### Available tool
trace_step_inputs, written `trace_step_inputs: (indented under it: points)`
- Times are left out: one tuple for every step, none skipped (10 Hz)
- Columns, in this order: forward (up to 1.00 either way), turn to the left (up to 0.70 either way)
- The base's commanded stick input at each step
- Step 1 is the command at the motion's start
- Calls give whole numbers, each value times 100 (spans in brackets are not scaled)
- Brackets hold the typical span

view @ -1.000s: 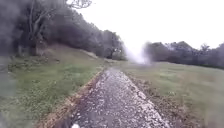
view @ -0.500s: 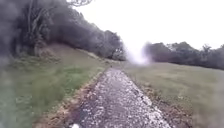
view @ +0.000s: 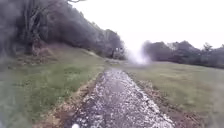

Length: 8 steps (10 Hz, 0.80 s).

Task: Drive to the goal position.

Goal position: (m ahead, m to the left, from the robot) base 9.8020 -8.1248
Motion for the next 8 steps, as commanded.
trace_step_inputs:
  points:
    - [50,0]
    - [50,0]
    - [50,0]
    - [50,0]
    - [50,0]
    - [50,0]
    - [50,0]
    - [50,0]
